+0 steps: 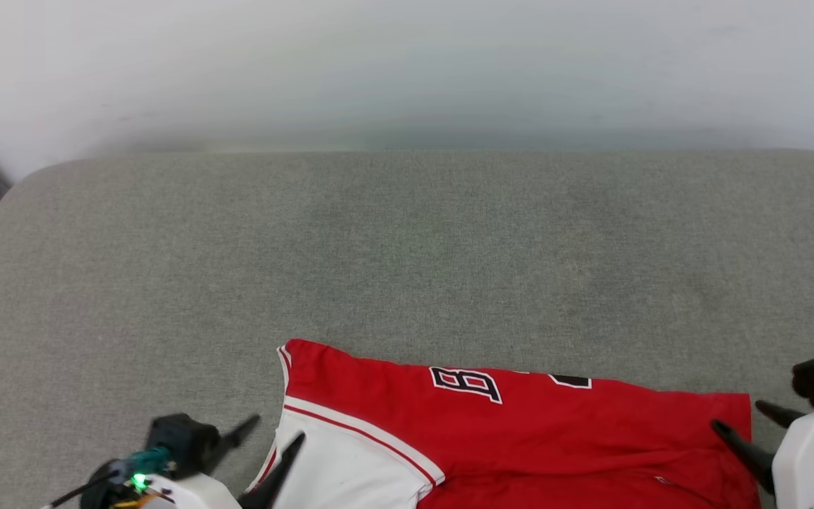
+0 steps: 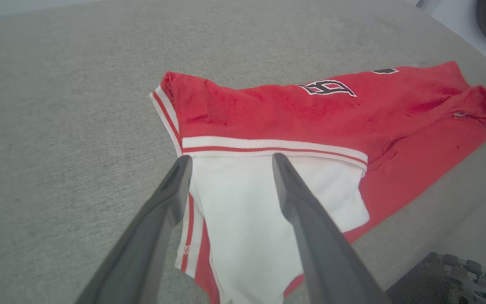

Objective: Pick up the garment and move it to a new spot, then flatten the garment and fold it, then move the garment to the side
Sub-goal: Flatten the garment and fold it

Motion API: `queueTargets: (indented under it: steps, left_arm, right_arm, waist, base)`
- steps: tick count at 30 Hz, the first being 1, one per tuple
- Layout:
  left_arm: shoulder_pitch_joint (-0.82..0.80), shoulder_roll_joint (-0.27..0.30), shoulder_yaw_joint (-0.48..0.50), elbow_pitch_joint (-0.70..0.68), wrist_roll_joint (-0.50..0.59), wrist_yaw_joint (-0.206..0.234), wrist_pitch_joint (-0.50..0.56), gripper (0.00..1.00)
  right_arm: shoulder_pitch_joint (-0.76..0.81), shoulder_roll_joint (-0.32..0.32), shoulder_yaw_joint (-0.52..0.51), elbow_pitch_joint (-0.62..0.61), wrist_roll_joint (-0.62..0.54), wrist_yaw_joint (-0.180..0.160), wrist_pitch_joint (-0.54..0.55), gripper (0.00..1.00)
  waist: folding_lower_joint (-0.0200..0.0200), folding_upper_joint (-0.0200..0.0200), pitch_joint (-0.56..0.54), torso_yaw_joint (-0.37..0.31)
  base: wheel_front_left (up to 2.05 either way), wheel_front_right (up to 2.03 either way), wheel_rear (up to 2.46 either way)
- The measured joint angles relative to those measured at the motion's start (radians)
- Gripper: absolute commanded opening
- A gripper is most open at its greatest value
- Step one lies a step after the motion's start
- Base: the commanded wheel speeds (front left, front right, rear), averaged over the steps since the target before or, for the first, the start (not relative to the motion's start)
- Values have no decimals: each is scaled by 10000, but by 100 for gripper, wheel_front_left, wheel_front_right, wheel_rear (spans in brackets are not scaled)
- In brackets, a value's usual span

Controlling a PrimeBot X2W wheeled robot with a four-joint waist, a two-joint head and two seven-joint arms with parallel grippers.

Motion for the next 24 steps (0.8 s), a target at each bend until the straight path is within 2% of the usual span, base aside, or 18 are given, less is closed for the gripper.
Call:
queueTargets:
  steps: [4, 7, 9, 13, 17, 24]
  left_arm:
    - [156, 173, 803, -529, 56, 709, -1026, 100]
    - [383, -8, 1768, -798, 90, 1258, -1492, 100]
    - [666, -272, 2460, -1022, 382, 1471, -1561, 100]
    - [1417, -1141, 4242, -1563, 1837, 1565, -1580, 100]
    - [2385, -2176, 5822, -1781, 3219, 1202, -1592, 100]
    - [3067, -3973, 7956, -2259, 5565, -334, -1593, 100]
  right_arm:
    - [236, 320, -1066, -522, 105, 0, 393, 100]
    - [501, 1032, -2130, -583, 153, 0, 968, 100]
    - [740, 1597, -2801, -617, 144, -2, 1254, 100]
    - [1002, 2546, -3862, -738, -284, -2, 1576, 100]
    - [1220, 3363, -4619, -686, -633, -2, 1712, 100]
    - [1317, 4351, -5522, 27, -915, -2, 1781, 100]
  waist:
    - [0, 0, -173, 20]
    - [0, 0, -204, 24]
    - [0, 0, -184, 44]
    - [0, 0, -85, 113]
    - [0, 0, 46, 177]
    - [0, 0, 319, 365]
  base:
    - [0, 0, 0]
    - [0, 0, 0]
    - [0, 0, 0]
    - [0, 0, 0]
    - [0, 0, 0]
    - [0, 0, 0]
